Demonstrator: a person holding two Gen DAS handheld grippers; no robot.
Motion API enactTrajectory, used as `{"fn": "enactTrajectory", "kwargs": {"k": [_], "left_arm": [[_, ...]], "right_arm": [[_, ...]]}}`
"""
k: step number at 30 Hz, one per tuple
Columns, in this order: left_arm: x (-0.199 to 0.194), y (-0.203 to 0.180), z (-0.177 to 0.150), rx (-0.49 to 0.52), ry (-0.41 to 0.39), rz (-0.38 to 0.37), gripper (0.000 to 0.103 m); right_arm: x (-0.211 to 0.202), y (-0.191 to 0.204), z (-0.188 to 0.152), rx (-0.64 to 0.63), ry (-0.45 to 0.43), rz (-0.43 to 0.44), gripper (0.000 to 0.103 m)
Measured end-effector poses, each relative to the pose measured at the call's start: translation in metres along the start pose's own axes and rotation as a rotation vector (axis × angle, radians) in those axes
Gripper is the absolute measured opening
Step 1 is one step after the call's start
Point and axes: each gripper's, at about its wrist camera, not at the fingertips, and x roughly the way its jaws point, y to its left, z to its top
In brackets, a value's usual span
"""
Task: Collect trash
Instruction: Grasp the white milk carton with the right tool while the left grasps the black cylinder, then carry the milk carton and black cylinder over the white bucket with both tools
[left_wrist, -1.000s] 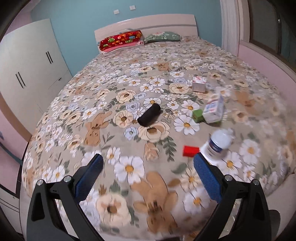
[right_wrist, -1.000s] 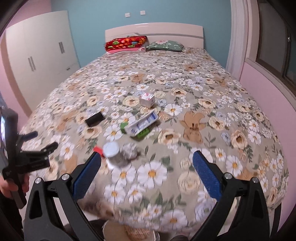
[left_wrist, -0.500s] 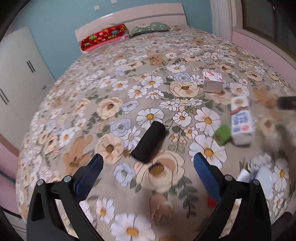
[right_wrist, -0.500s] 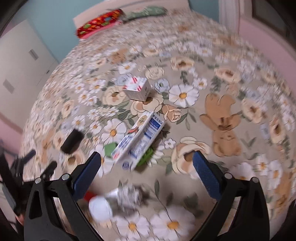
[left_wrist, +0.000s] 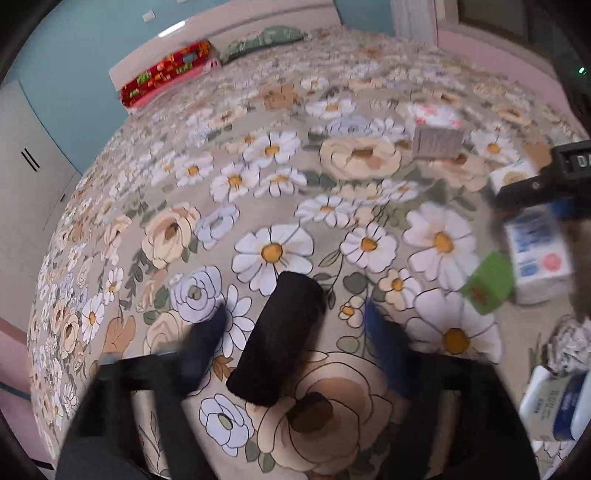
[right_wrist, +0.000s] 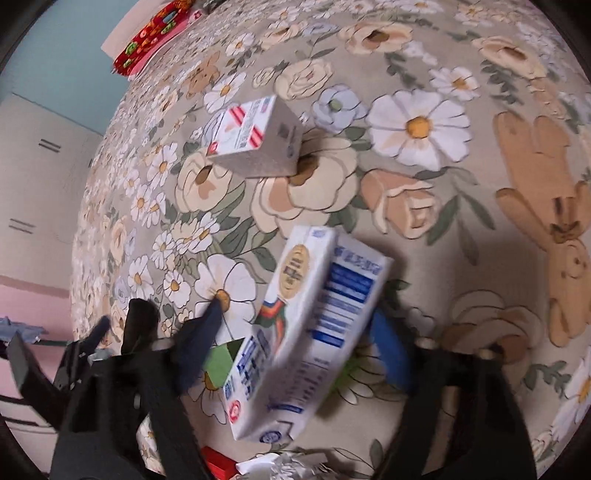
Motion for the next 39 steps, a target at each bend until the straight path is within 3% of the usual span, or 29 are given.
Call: {"fn": "enactTrajectory", "kwargs": {"k": [2, 5, 8, 18, 27, 39], "left_arm": [[0.010, 0.001, 0.000, -0.017, 0.043, -0.019, 0.054], [0.013, 0.005, -0.003, -0.037, 0.030, 0.009, 0.039], [0.010, 0.015, -0.005, -0.098, 0.022, -0.027, 0.039], [-0.034, 0.022, 0.000, -0.156, -0.031, -0.013, 0.038], [-0.131, 0.011, 0.009, -0.179, -0.117, -0.025, 0.038], [-0.300, -0.038, 0.007, -0.148, -0.237, 0.031, 0.038]], "right_arm": [[0.006, 0.003, 0.000, -0.005, 0.019, 0.010, 0.057], [0.008, 0.009, -0.002, -0.033, 0.025, 0.021, 0.040], [0.006, 0.013, -0.002, -0.056, 0.019, 0.029, 0.038], [-0.038, 0.030, -0.009, -0.125, -0.048, 0.033, 0.036], [-0.131, 0.057, -0.034, -0.270, -0.138, 0.029, 0.036], [-0.305, 0.099, -0.119, -0.559, -0.325, -0.022, 0.036]]}}
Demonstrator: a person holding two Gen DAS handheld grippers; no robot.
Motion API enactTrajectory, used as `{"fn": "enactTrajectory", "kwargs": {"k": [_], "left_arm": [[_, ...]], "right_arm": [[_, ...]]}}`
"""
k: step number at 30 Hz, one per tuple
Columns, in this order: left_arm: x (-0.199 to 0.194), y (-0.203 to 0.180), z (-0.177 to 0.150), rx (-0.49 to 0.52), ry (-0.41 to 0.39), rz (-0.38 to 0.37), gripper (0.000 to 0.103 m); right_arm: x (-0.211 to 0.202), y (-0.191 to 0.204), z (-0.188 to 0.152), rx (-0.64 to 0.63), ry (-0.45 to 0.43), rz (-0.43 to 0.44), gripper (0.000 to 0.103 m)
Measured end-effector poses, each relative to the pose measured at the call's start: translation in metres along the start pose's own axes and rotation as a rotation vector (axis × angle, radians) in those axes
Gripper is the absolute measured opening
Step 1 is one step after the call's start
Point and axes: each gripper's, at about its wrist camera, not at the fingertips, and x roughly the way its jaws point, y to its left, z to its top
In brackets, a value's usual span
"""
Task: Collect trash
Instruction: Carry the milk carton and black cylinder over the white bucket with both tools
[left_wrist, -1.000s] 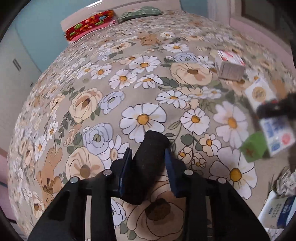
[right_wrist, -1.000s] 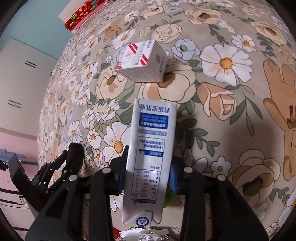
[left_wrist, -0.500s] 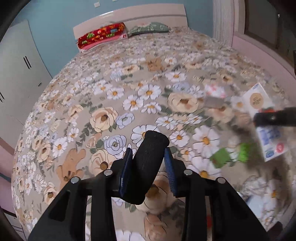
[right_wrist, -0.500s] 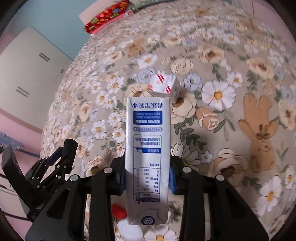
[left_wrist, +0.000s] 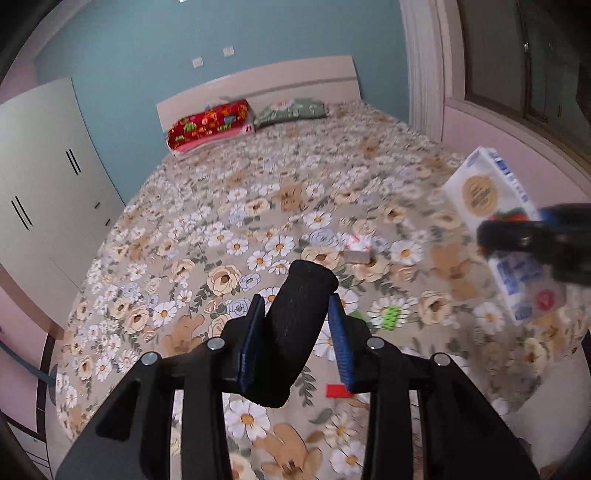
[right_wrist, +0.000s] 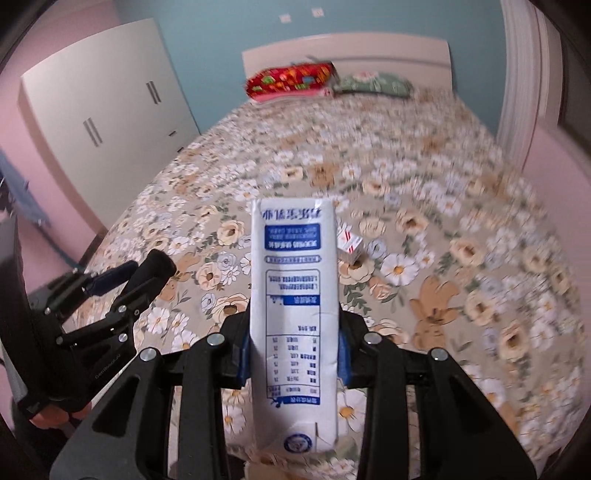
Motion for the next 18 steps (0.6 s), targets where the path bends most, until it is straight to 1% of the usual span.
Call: {"fn": "enactTrajectory", "kwargs": {"k": [1, 4, 10, 13, 16, 18], "left_arm": [[-0.015, -0.005, 0.001, -0.002, -0.010, 0.002, 0.038], [-0.050, -0.017, -0.001, 0.000, -0.040, 0.005, 0.038], [-0.103, -0.040, -0.012, -0.010, -0.066, -0.021, 0.038], [-0.124, -0.051, -0.021, -0.003, -0.083, -0.021, 0.038], [-0.140, -0.058, -0.031, 0.000, -0.085, -0.039, 0.038], [-0.150, -0.064, -0.040, 0.013, -0.089, -0.037, 0.038]], "right_arm": [[-0.019, 0.005, -0.004, -0.024, -0.014, -0.006, 0.036], [-0.054, 0.016, -0.017, -0.069, -0.037, -0.017, 0.036], [-0.115, 0.034, -0.052, -0.143, -0.066, -0.019, 0.036], [-0.137, 0.041, -0.070, -0.165, -0.073, -0.029, 0.036], [-0.152, 0.046, -0.085, -0.183, -0.071, -0.041, 0.036], [-0.159, 0.048, -0.095, -0.194, -0.070, -0.044, 0.036]]}}
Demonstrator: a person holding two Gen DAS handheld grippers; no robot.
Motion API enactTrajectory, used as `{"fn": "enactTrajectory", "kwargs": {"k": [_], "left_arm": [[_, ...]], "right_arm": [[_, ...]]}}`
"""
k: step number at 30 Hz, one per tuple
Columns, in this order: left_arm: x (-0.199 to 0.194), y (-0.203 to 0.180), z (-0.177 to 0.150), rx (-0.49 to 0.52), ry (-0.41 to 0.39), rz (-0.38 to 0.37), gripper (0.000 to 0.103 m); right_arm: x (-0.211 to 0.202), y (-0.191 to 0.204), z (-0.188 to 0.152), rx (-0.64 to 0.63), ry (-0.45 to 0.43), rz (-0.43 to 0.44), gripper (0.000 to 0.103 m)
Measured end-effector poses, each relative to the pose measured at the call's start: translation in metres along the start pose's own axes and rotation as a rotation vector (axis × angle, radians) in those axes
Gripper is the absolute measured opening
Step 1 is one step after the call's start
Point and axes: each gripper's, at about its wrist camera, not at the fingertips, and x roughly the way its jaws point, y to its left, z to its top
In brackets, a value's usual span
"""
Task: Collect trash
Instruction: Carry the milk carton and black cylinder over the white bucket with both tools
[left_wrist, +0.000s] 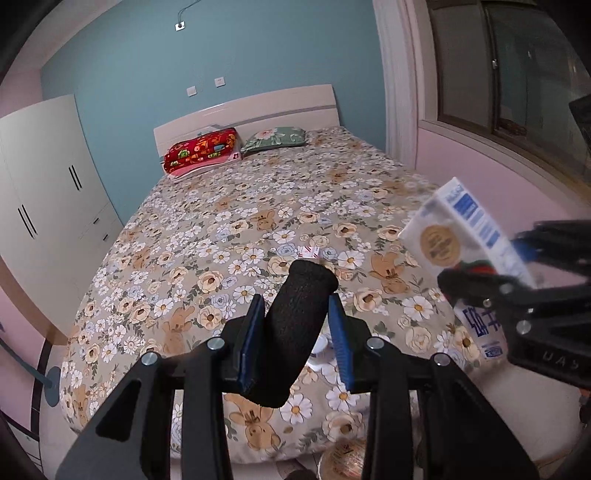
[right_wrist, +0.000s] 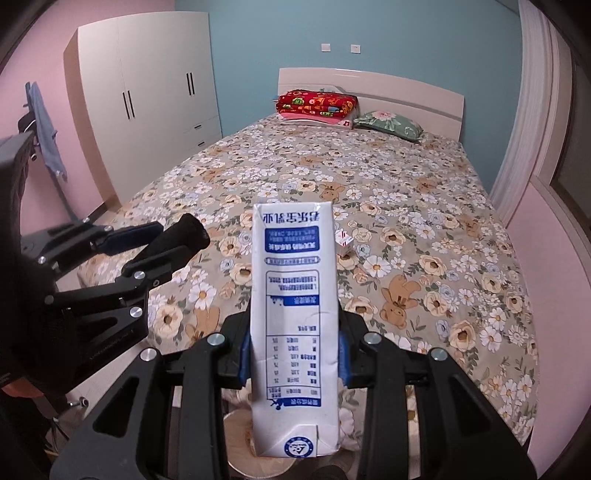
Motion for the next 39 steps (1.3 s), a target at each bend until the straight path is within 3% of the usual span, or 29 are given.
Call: {"fn": "enactTrajectory", "kwargs": {"k": [6, 13, 39], "left_arm": [[-0.015, -0.010, -0.024, 0.012, 0.020, -0.023, 0.038], [-0.007, -0.018, -0.060, 0.019, 0.079, -0.049, 0.038], [0.108, -0.049, -0.225, -0.048, 0.409, -0.163, 0.038]], "right_arm": [[-0.015, 0.010, -0.032, -0.024, 0.018, 0.003, 0.036], [-0.003, 0.017, -0.064, -0.034, 0.066, 0.015, 0.036], [0.137, 0.035, -0.214, -0.033, 0.387, 0.124, 0.036]]}}
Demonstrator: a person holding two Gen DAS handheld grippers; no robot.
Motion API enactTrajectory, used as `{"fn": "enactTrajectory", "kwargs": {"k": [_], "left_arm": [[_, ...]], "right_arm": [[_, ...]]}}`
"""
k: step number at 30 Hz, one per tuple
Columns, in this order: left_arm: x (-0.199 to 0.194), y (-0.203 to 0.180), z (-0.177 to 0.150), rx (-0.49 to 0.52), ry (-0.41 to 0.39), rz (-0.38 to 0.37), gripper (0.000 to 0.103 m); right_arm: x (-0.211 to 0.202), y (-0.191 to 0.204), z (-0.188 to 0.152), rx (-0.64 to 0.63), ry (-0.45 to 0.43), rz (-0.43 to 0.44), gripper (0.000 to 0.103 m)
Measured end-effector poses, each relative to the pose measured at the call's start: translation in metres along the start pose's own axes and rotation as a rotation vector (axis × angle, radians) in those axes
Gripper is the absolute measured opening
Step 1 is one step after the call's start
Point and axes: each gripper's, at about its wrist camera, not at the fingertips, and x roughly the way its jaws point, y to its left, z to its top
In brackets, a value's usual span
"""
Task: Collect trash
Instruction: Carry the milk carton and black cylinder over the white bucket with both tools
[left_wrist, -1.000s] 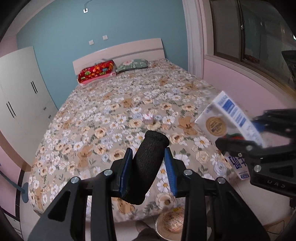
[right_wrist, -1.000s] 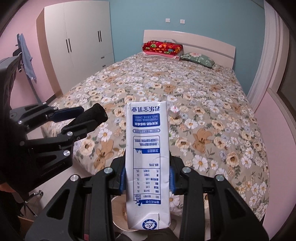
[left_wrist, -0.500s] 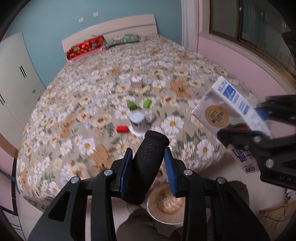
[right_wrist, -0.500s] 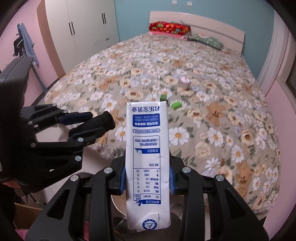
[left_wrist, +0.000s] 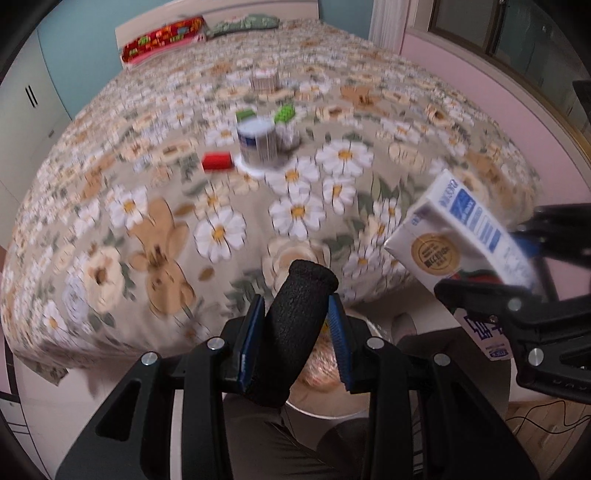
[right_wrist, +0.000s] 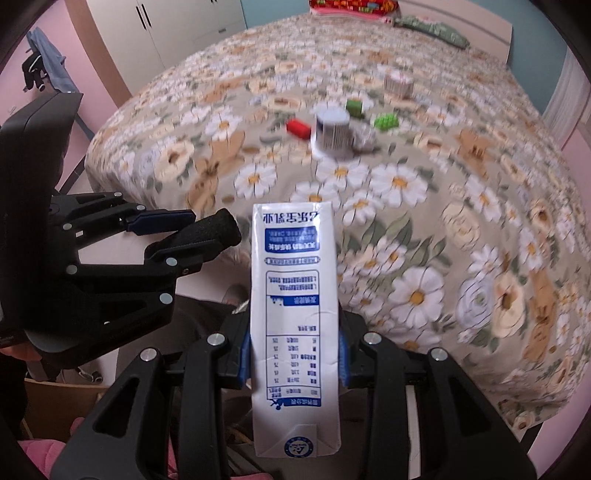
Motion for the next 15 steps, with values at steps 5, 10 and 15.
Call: {"fn": "enactTrajectory", "kwargs": {"k": [5, 10, 15], "left_arm": [[0.036, -0.003, -0.017, -0.007, 0.071, -0.012, 0.038], [0.074, -0.005, -0.035, -0.019, 0.141, -0.030, 0.038], [0.113, -0.007, -0.055, -0.044, 0.214, -0.052, 0.037]], "right_arm": [[0.037, -0.005, -0.015, 0.019, 0.064, 0.022, 0.036], [0.080, -0.005, -0.034, 0.038, 0.133, 0.050, 0.036], [0.125, -0.005, -0.055, 0.063, 0.200, 0.076, 0.036]]}}
